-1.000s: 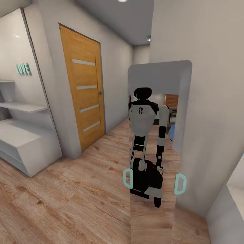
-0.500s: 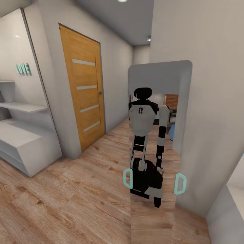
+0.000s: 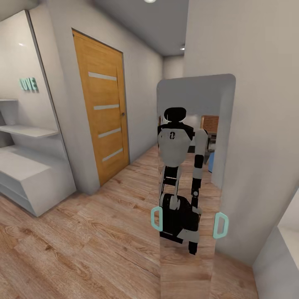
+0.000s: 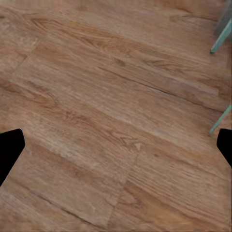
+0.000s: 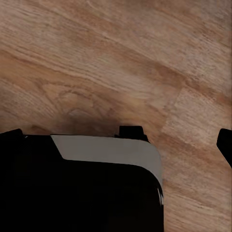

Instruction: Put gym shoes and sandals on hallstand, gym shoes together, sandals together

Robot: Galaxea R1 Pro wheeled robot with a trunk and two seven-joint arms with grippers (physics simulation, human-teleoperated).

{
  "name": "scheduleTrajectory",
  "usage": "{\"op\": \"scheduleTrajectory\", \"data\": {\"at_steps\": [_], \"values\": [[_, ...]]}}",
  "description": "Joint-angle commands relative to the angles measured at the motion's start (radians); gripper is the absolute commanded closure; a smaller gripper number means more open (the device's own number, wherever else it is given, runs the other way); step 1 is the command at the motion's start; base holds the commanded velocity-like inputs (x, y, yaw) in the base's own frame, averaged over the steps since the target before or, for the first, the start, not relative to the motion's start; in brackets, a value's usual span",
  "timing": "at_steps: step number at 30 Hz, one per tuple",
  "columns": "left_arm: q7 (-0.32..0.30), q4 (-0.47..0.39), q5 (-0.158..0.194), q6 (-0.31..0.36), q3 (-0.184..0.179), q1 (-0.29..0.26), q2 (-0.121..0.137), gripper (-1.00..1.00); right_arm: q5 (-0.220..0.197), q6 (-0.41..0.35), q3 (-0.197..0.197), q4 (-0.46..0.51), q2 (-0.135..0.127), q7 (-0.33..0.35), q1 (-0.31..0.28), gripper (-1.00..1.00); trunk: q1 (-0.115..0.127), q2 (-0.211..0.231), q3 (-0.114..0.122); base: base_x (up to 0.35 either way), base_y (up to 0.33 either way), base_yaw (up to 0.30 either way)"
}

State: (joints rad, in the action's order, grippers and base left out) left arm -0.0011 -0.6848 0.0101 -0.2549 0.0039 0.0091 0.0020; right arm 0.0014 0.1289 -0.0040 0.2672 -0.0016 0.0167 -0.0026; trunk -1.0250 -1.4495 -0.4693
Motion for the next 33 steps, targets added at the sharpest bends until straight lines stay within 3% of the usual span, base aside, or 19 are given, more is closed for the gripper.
{"op": "scheduleTrajectory", "data": {"at_steps": [1,7,18,33], "values": [[0.000,0.014,0.003,-0.010,0.000,0.000,0.000,-1.00,0.000,0.003,0.000,0.000,0.000,0.002,0.000,-1.00,0.000,0.000,-0.001,0.000,0.000,0.000],[0.000,0.065,0.004,-0.025,-0.002,0.000,-0.001,-1.00,0.002,0.004,0.005,-0.002,0.000,0.001,0.000,-1.00,0.000,0.000,-0.003,0.000,0.000,0.073],[0.000,0.074,0.004,-0.027,-0.002,0.000,-0.002,-1.00,0.008,0.005,0.006,-0.008,0.000,0.000,0.000,-1.00,0.000,0.000,-0.015,0.014,-0.006,0.200],[0.000,0.075,0.005,-0.027,-0.002,0.000,-0.002,-1.00,0.009,0.005,0.006,-0.009,0.000,0.000,0.000,-1.00,0.000,0.000,-0.032,0.232,-0.197,0.209]]}}
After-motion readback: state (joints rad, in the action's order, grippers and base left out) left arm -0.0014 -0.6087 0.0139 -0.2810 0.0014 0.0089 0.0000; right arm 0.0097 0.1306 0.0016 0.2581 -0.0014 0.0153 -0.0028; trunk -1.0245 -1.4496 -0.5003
